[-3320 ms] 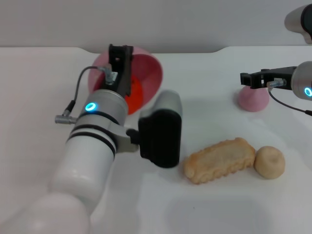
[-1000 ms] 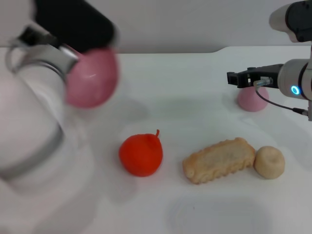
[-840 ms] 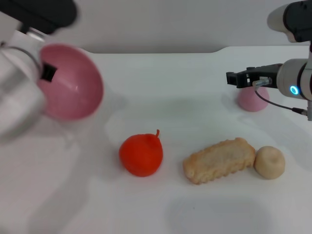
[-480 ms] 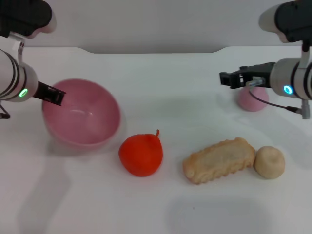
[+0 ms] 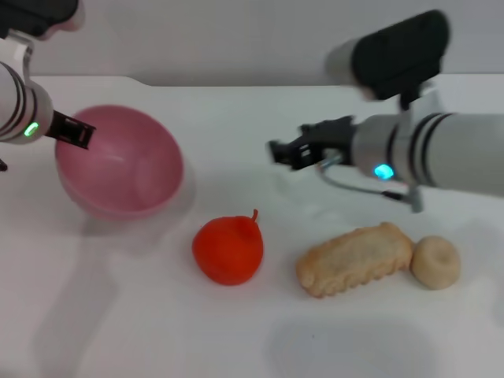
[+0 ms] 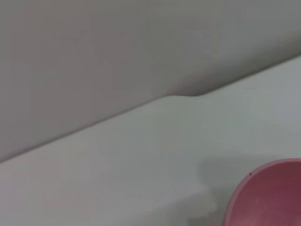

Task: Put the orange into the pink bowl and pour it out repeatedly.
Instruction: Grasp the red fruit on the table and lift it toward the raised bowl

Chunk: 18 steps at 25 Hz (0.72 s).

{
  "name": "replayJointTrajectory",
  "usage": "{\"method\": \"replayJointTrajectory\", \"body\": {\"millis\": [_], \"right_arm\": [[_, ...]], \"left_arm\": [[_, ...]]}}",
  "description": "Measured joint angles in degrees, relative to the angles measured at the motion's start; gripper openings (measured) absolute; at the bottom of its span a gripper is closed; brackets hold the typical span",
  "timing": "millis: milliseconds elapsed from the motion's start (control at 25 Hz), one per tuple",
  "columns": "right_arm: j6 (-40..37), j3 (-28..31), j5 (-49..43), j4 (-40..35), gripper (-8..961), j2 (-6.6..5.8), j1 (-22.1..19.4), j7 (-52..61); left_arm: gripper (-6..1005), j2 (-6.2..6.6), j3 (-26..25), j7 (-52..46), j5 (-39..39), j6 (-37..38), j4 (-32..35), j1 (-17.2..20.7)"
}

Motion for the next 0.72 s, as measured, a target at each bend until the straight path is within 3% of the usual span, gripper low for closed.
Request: {"method": "replayJointTrajectory", "body": {"millis": [240,720], "right_arm": [[-2.63,-6.98,2.53,0.45,704,0.24,0.88,0.90],[-2.38,-11.52,5.18,3.04,708,0.43,1.36,3.48]], "left_arm": [[45,0.00,-0.05,-1.13,3.33,0.11,-0.85,-0.80],[45,0.01,-0.84,-1.74,5.05,0.73,-5.93,-3.80]]}}
